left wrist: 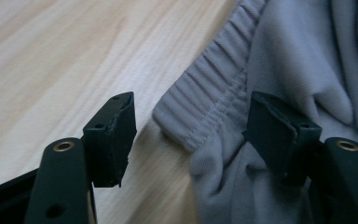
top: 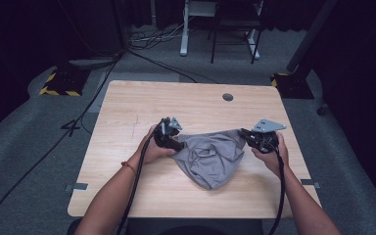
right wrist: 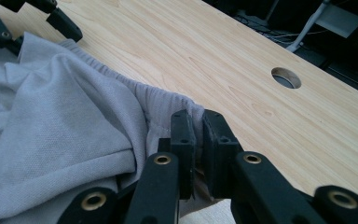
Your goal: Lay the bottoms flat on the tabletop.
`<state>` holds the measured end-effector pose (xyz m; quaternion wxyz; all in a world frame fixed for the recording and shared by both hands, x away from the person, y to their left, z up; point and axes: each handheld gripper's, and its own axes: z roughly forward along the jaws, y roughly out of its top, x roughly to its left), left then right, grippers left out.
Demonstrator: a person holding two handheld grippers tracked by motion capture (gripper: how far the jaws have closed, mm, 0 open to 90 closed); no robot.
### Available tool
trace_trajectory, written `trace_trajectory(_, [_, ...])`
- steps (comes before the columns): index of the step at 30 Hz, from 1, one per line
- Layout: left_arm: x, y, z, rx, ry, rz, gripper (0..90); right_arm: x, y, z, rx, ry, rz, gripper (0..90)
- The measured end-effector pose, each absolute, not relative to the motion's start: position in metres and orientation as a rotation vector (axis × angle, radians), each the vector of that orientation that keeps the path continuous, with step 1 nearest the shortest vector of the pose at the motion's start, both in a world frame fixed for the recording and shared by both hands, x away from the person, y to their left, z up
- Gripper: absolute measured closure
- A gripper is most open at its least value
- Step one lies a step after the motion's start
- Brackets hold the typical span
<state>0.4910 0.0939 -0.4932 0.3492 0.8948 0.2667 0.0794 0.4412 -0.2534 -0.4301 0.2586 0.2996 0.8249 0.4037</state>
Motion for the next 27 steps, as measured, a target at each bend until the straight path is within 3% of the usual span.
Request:
trace_trajectory(3, [0.494, 0.093, -0.495, 2.321, 0.74, 0.237, 27.9, 0.442, -0.254, -0.431, 0.817, 2.236, 1.097, 84.1])
trace_trajectory(4, [0.497, 0.094, -0.496, 2.313, 0.787, 0.252, 18.4, 0.442, -0.255, -0.432, 0.823, 2.241, 1.093, 84.0])
trace_trajectory(9, [0.5, 0.092, -0.497, 2.302, 0.833, 0.27, 15.8, 0.443, -0.257, -0.432, 0.823, 2.237, 1.097, 83.9])
trace_trajectory(11, [0.499, 0.09, -0.495, 2.305, 0.808, 0.251, 23.2, 0.443, -0.258, -0.431, 0.82, 2.231, 1.104, 83.9])
trace_trajectory(13, [0.498, 0.089, -0.493, 2.314, 0.757, 0.235, 52.2, 0.442, -0.258, -0.429, 0.825, 2.223, 1.11, 84.0])
trace_trajectory(16, [0.499, 0.089, -0.49, 2.325, 0.723, 0.211, 68.2, 0.442, -0.258, -0.428, 0.819, 2.219, 1.109, 84.1])
trace_trajectory(17, [0.498, 0.09, -0.489, 2.325, 0.716, 0.221, 68.2, 0.442, -0.258, -0.427, 0.815, 2.217, 1.11, 84.1])
trace_trajectory(18, [0.498, 0.091, -0.487, 2.323, 0.699, 0.246, 79.5, 0.442, -0.258, -0.425, 0.813, 2.218, 1.114, 84.1])
trace_trajectory(24, [0.492, 0.098, -0.46, 2.264, 0.648, 0.369, 82.9, 0.439, -0.257, -0.411, 0.786, 2.186, 1.139, 84.2])
trace_trajectory(27, [0.485, 0.104, -0.429, 2.195, 0.613, 0.443, 83.0, 0.439, -0.256, -0.399, 0.776, 2.156, 1.164, 84.3])
